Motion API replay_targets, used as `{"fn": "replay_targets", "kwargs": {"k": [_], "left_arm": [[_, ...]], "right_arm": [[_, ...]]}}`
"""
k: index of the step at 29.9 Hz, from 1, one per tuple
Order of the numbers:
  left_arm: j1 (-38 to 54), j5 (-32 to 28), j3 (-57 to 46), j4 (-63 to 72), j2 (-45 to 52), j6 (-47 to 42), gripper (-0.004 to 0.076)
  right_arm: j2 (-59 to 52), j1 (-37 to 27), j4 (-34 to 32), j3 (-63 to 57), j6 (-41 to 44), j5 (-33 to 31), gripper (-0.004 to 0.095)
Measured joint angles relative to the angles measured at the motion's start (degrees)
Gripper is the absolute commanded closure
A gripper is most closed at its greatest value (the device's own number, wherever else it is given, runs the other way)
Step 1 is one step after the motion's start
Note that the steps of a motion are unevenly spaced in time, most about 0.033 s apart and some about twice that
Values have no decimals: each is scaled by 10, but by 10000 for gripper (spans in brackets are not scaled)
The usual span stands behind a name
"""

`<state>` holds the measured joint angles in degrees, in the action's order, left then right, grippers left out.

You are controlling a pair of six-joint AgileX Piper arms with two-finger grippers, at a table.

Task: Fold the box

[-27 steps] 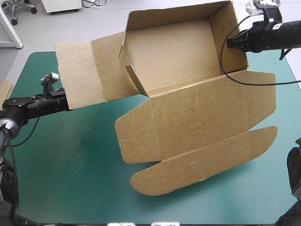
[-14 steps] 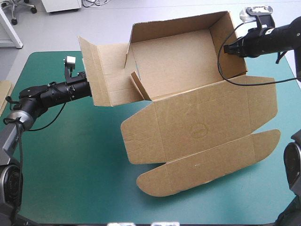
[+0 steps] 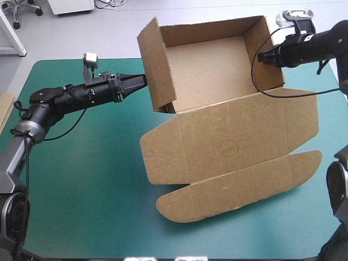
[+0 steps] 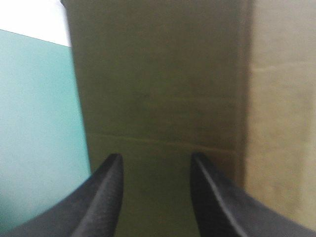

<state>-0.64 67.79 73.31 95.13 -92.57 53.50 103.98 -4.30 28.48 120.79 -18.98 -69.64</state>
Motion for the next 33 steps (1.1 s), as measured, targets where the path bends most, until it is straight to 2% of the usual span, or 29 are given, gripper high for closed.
{"fn": "replay_targets", "kwargs": {"k": [10, 14, 25, 33], "left_arm": [[-42, 5, 41, 2, 0, -23, 347], [-58, -1, 68, -9, 0, -33, 320], [-95, -82, 139, -169, 0, -100, 288], [-118, -108, 180, -331, -3, -177, 278]], "right_arm": [[2, 0, -5, 0, 4, 4, 917], [2, 0, -5, 0, 8, 4, 917], [2, 20, -30, 0, 40, 4, 917], [3, 65, -101, 0, 91, 1, 916]]}}
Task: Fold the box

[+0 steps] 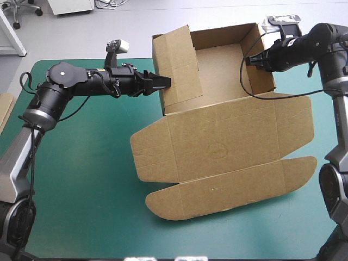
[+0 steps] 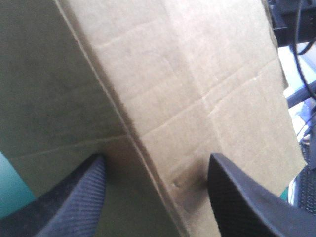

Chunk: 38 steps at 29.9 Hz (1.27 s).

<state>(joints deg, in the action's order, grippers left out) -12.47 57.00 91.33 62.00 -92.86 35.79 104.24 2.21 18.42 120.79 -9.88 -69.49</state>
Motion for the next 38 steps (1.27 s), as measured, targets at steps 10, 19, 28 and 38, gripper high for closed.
{"fn": "replay_targets", "kwargs": {"k": [10, 19, 28, 38], "left_arm": [[-3, -3, 40, -160, 0, -106, 279], [-5, 35, 90, -312, -32, -202, 279], [-29, 88, 145, -426, -88, -273, 290], [-57, 87, 173, -533, -112, -317, 405]], "right_arm": [[20, 43, -17, 0, 61, -9, 906], [50, 95, -48, 0, 103, -9, 906], [50, 110, -69, -1, 149, 13, 906], [70, 111, -40, -1, 174, 10, 905]]}}
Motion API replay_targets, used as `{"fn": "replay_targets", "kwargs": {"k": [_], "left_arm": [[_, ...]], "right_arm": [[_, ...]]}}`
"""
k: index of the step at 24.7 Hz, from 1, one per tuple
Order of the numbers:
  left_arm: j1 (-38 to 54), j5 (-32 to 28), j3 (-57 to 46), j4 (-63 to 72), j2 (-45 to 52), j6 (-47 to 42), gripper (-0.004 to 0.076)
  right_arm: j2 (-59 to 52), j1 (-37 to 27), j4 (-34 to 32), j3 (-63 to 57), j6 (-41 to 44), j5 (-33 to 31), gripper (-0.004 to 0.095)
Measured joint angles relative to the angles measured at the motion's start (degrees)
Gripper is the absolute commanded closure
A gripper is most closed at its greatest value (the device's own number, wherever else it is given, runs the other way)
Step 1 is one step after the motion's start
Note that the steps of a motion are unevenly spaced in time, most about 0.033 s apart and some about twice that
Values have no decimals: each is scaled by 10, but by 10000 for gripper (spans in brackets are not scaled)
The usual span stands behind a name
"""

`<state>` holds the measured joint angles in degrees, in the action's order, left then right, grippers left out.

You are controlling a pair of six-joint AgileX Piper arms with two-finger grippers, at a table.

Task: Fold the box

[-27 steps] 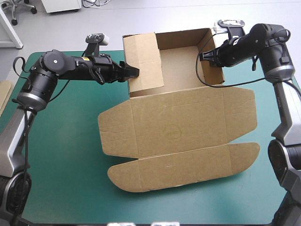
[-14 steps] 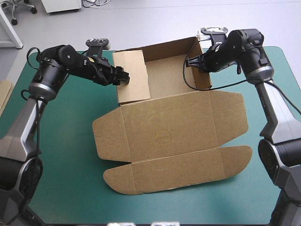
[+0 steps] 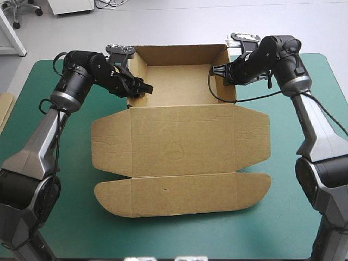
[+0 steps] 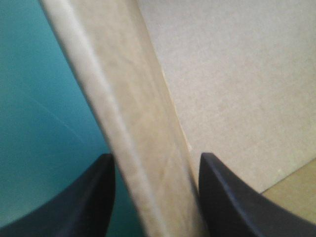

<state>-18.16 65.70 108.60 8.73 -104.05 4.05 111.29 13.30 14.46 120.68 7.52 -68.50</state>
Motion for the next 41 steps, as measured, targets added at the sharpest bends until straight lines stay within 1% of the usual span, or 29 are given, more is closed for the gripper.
{"fn": "replay_targets", "kwargs": {"k": [2, 4, 7, 8, 10, 11, 14, 21, 28, 33, 41], "left_arm": [[-1, 14, 15, -20, -11, -6, 423], [-1, 25, 21, -31, -21, -15, 460], [-1, 30, 23, -43, -37, -24, 574], [-1, 30, 23, -46, -41, -27, 635], [-1, 28, 23, -57, -54, -35, 721], [-1, 26, 23, -62, -59, -40, 733], [-1, 13, 23, -73, -76, -62, 734], [-8, 5, 26, -77, -123, -87, 734], [-32, -24, 26, -102, -175, -120, 734], [-39, -40, 26, -153, -180, -141, 734], [-41, -40, 25, -163, -190, -148, 734]], "right_arm": [[15, 4, 3, 0, 2, -10, 906], [24, 11, -7, 0, 4, -12, 906], [26, 29, -44, 0, 9, -12, 906], [26, 36, -56, 0, 13, -12, 906], [26, 47, -78, 0, 19, -12, 906], [26, 49, -84, 0, 22, -15, 906], [35, 53, -92, 0, 32, -28, 906], [68, 53, -106, 0, 34, -28, 906], [101, 51, -132, 0, 26, -20, 906], [131, 51, -128, 0, 21, 8, 906], [134, 50, -124, 4, 16, 9, 906]]}}
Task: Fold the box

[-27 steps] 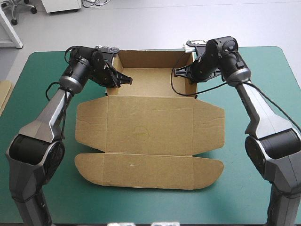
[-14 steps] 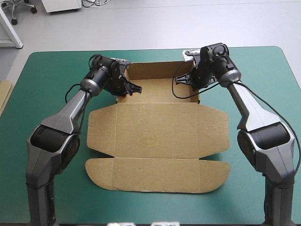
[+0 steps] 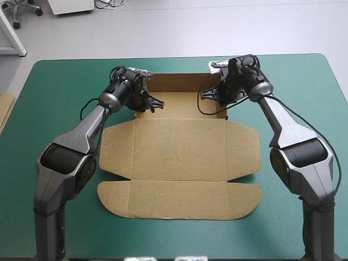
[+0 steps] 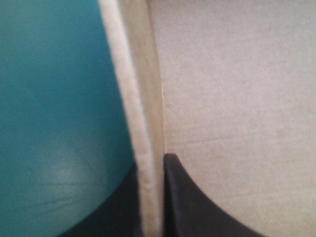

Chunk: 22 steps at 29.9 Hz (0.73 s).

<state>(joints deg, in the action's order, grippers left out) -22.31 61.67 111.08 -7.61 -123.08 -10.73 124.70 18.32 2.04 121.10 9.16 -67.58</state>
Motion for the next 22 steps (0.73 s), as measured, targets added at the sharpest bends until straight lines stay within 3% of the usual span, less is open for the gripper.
{"fn": "replay_targets", "kwargs": {"k": [9, 14, 16, 19, 22], "left_arm": [[0, -3, -2, -6, -4, -4, 734], [0, -3, -3, -3, -4, -3, 720], [0, -2, -2, -2, -4, -1, 668], [0, -3, -2, -4, -2, 13, 528], [0, -5, -4, -12, 1, 29, 378]], "right_arm": [[3, 0, 0, 2, -4, 0, 898], [3, 0, 0, 2, -9, 0, 731], [4, 0, 0, 2, -18, 0, 617], [9, 0, 10, 4, -28, -5, 497], [14, 0, 21, 16, -31, -15, 463]]}}
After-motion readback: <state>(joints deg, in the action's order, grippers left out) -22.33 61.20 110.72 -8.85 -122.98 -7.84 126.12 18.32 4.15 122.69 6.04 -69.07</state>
